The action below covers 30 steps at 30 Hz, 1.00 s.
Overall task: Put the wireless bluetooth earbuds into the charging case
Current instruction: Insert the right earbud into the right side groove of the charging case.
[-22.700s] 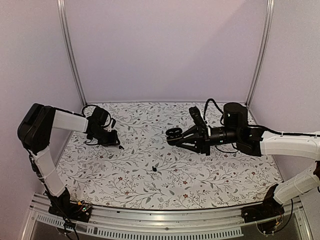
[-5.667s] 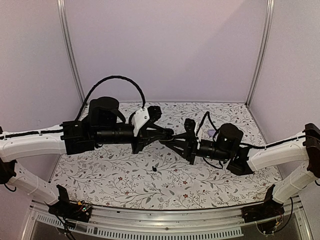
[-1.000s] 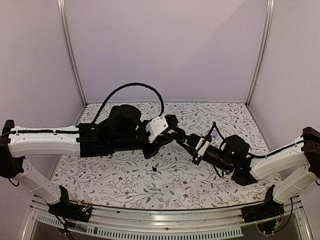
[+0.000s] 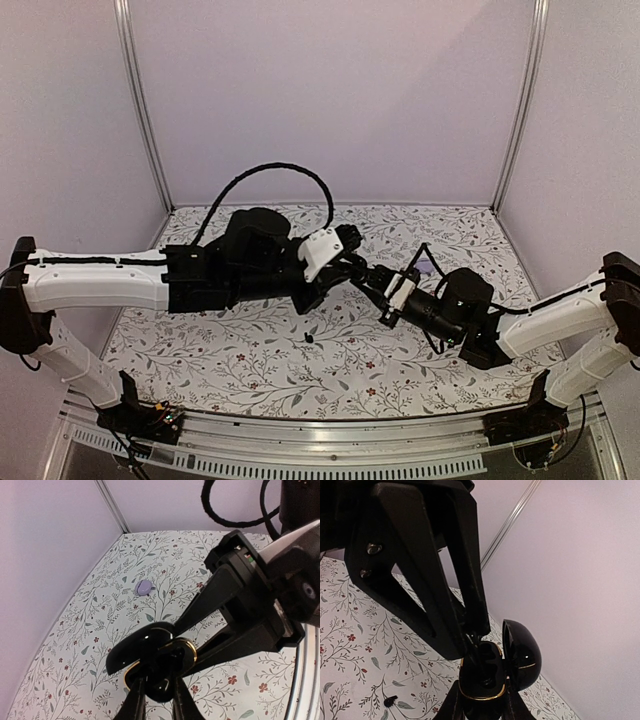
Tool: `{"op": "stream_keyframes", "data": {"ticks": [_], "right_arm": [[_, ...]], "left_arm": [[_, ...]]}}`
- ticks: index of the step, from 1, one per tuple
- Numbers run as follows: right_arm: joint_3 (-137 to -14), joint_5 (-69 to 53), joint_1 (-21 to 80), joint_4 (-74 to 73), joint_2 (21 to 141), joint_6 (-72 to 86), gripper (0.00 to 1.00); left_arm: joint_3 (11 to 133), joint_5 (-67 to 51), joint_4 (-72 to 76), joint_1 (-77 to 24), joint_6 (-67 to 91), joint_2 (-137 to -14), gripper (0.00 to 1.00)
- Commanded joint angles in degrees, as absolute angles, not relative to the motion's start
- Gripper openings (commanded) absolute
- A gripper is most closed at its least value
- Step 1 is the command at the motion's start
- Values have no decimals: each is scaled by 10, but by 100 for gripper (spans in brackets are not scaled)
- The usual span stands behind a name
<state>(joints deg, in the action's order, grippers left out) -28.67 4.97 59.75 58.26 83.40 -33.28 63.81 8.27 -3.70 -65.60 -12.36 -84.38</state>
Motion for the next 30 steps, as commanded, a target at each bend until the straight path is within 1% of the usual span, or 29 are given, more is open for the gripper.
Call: {"op": "stream_keyframes", "data": {"ticks": [1, 13, 21, 30], "right_arm": [[-305, 47, 607, 586, 841, -335, 0], [-306, 43, 607, 585, 841, -336, 0], [-318, 64, 614, 565, 841, -356, 0], [-334, 80, 622, 541, 855, -366, 0]], "left_arm": [[655, 73, -21, -666, -124, -847, 3], [663, 79, -33, -665, -127, -860, 3], [681, 85, -57, -669, -132, -879, 3], [697, 100, -89, -682, -148, -905, 6]]}}
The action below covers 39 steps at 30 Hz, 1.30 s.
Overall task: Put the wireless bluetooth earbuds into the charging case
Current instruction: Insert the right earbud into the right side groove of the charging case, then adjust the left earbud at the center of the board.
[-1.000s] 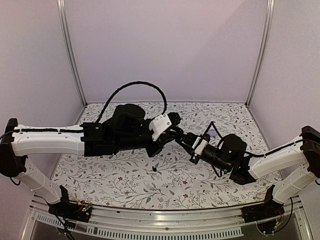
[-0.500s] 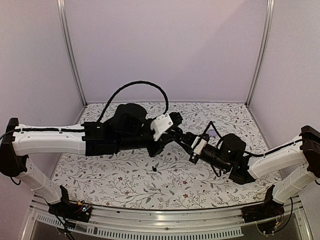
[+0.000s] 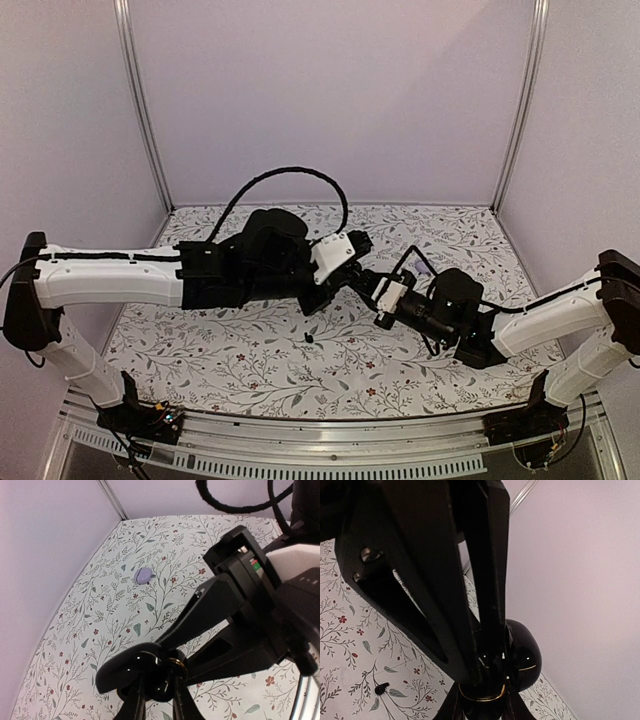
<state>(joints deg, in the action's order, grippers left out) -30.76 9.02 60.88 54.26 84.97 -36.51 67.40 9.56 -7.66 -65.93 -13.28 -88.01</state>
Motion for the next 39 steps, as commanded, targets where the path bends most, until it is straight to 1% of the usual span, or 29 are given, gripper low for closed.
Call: {"op": "stream_keyframes", "data": {"ticks": [1, 5, 10, 12, 16, 18, 23, 26, 30, 33, 39], "right_arm": [[-337, 77, 622, 535, 856, -362, 0], [-338, 62, 622, 530, 856, -334, 0], [-327, 41, 622, 536, 853, -297, 0], [-322, 33, 622, 543, 853, -281, 0], [-312, 20, 621, 562, 855, -253, 0], [-306, 13, 621, 571, 857, -240, 0], [-294, -23, 615, 596, 858, -194, 0], [-288, -39, 611, 603, 860, -167, 0], [-274, -60, 593, 614, 855, -133, 0], [-268, -87, 573, 613, 848, -102, 0], [-243, -140, 533, 631, 823, -24, 0]], "left_arm": [[702, 106, -95, -685, -151, -909, 7], [710, 123, -112, -688, -155, -917, 10], [709, 142, -139, -689, -160, -910, 25], [707, 148, -147, -688, -162, -903, 29], [698, 147, -143, -685, -154, -884, 34], [691, 143, -137, -684, -151, -873, 35], [677, 138, -131, -684, -147, -849, 43], [660, 133, -123, -683, -146, -824, 44], [604, 83, -62, -679, -140, -743, 47], [574, 52, -34, -649, -109, -701, 50], [531, -2, -50, -588, -53, -682, 51]]}}
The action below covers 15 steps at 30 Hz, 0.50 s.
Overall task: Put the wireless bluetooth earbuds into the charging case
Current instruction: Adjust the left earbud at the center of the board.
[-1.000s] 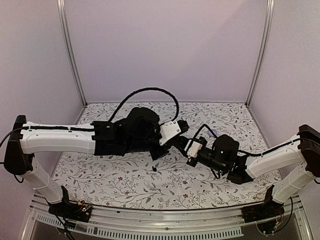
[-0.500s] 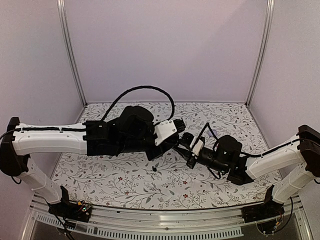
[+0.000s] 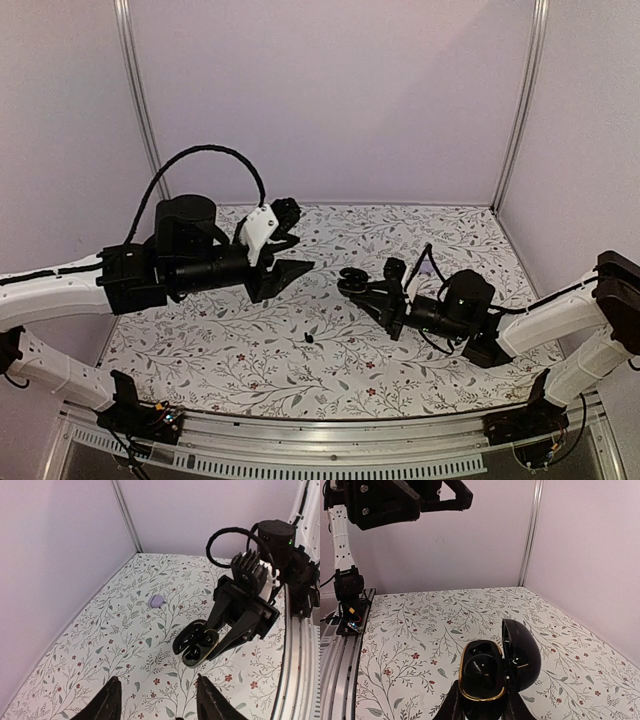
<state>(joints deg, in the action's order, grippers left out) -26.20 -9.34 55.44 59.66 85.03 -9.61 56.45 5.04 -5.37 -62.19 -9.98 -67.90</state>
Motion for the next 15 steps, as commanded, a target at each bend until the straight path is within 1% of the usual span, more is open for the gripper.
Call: {"op": "stream_keyframes", "data": {"ticks": [1, 5, 8, 11, 13, 15], "right_arm": [[-238, -144, 527, 631, 819, -17, 0], [-219, -145, 510, 609, 780, -4, 0], [-203, -145, 493, 586, 754, -3, 0], [-188, -147, 474, 575, 729, -3, 0], [-180, -151, 463, 569, 718, -3, 0], [-175, -153, 456, 563, 710, -3, 0]], "left_arm": [[523, -18, -57, -580, -44, -686, 51], [489, -60, -74, -567, -17, -704, 49], [466, -53, -86, -560, -2, -718, 46], [435, -63, -62, -558, 15, -735, 44], [437, -59, -63, -558, 13, -759, 44], [466, -45, -95, -559, -11, -797, 45]]}}
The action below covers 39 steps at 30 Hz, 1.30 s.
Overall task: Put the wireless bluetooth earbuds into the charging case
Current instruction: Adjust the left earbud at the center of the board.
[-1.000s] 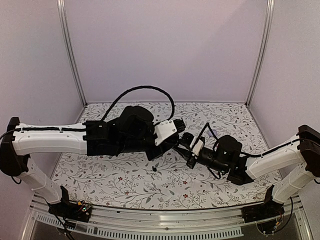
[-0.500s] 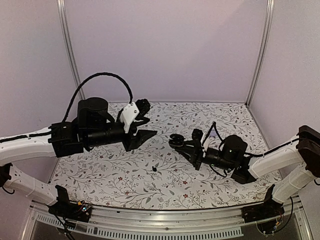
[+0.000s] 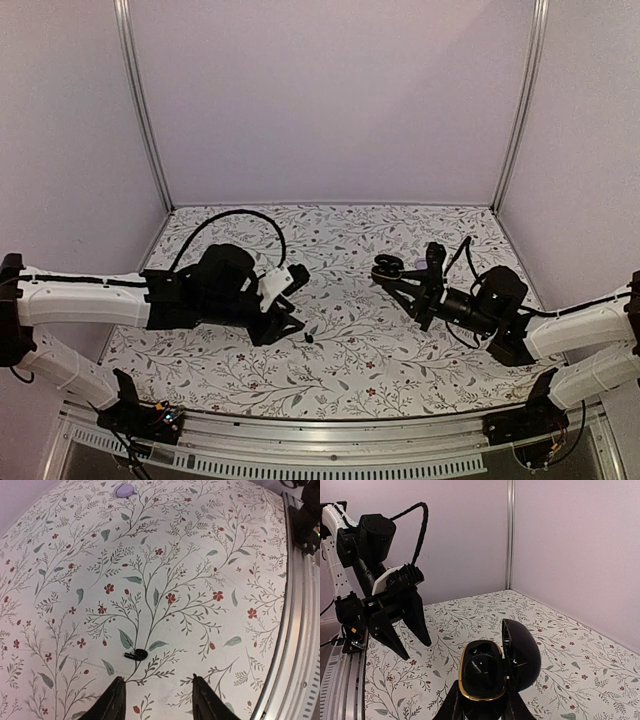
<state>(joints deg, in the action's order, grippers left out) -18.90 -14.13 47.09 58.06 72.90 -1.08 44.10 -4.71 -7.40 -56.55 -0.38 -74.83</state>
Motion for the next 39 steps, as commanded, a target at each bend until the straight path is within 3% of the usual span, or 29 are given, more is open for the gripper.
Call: {"op": "stream_keyframes", "data": {"ticks": [1, 6, 17, 39], "right_arm": [[-172, -154, 453, 561, 704, 10, 0], [-164, -152, 448, 557, 690, 15, 0], [-163, -151, 447, 554, 683, 13, 0], [-166, -144, 447, 549, 682, 6, 0]], "left_arm": [[486, -28, -120, -559, -28, -819, 45], [559, 39, -203, -556, -102, -908, 47], [620, 58, -232, -547, -180, -1033, 49], [740, 22, -250, -501, -190, -1142, 46]]}}
